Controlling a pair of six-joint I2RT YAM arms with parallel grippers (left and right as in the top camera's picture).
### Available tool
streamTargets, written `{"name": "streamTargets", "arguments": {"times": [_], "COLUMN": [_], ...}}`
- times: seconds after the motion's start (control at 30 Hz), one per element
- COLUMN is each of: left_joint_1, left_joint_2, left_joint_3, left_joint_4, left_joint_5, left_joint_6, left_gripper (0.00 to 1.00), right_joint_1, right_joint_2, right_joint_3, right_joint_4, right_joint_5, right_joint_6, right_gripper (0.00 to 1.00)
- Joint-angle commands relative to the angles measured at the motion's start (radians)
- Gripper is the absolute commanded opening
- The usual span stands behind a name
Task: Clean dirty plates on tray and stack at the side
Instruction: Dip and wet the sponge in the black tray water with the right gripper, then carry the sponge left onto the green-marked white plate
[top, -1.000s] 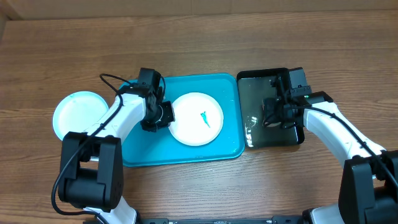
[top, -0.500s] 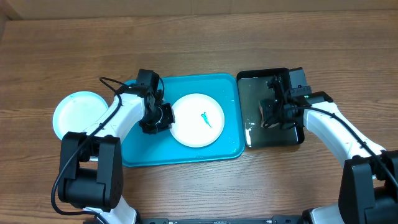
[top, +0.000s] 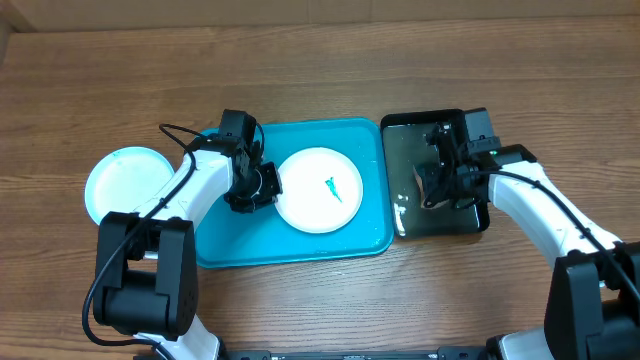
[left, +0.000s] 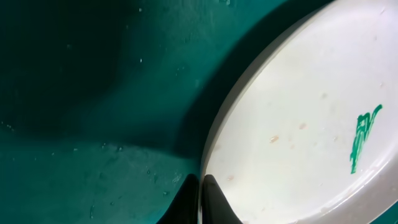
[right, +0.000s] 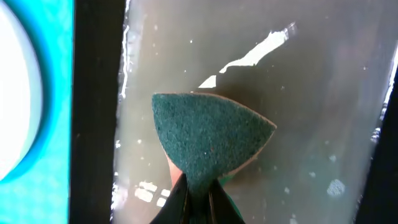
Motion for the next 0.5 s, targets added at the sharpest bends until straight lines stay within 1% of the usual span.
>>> {"name": "streamTargets", "arguments": {"times": [0.0,0.2,0.47], "left_joint_1": [0.001,0.000,0.000], "left_joint_2": [-0.006,-0.006,-0.006], "left_joint_3": [0.013,0.013,0.013], "left_joint_4": [0.012,0.014,0.034], "left_joint_5": [0.014,0.027,0.042], "left_joint_6": [-0.051,-0.080,-0.105], "left_gripper": [0.04,0.04,0.04], "right_joint_1": [0.005,0.005,0.005], "right_joint_2": [-0.005,-0.005,-0.005], "right_joint_3": [0.103,0.178,0.265], "right_joint_4": [-0.039,-0.143,-0.200], "right_joint_5": [-0.009,-0.021,-0.065], "right_joint_6": [-0.014,-0.014,-0.012], "right_gripper": [0.04,0.04,0.04]}}
